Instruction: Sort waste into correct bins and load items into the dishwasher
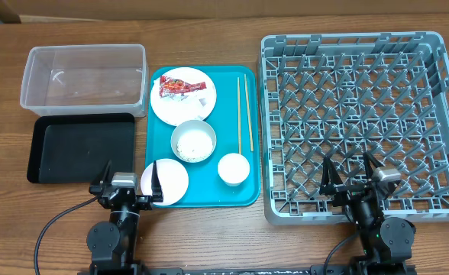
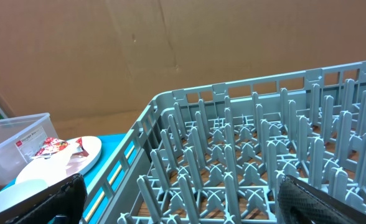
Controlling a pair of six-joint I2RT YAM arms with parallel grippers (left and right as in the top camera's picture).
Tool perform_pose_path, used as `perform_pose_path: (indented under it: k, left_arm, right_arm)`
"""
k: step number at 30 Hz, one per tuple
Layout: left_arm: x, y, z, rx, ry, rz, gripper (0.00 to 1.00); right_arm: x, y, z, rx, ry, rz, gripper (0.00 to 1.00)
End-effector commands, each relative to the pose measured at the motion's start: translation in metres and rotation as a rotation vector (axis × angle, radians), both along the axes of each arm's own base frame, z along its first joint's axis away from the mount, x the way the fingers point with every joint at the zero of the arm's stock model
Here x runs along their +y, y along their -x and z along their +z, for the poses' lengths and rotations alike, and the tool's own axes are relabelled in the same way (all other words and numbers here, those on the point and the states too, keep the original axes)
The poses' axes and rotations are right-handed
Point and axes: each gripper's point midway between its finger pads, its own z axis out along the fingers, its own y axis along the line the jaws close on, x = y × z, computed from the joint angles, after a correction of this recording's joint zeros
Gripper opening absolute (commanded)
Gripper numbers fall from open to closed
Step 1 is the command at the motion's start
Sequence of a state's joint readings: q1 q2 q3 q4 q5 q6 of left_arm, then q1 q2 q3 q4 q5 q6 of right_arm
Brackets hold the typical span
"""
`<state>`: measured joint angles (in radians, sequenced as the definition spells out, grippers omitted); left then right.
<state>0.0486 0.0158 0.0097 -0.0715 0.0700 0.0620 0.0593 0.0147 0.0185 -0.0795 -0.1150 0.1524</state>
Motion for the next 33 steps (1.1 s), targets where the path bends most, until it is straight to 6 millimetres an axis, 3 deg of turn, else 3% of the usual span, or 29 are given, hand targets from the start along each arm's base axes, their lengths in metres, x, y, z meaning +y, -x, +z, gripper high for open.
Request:
perform_pose_path:
  k: [1, 24, 33]
  left_arm:
    - [0.004, 0.000, 0.000, -0.004, -0.006, 0.020, 1.00]
    - [0.004, 0.000, 0.000, -0.004, 0.011, 0.022, 1.00]
    - [-0.013, 0.004, 0.045, -0.138, 0.063, -0.078, 1.00]
  right_arm:
    - [-0.002, 0.000, -0.001, -0.008, 0.004, -0.013, 1.00]
    - [-0.002, 0.000, 0.006, -0.038, 0.001, -0.011, 1.00]
    - [0.007, 0.005, 0.036, -0.121, -0.001, 0.044, 1.00]
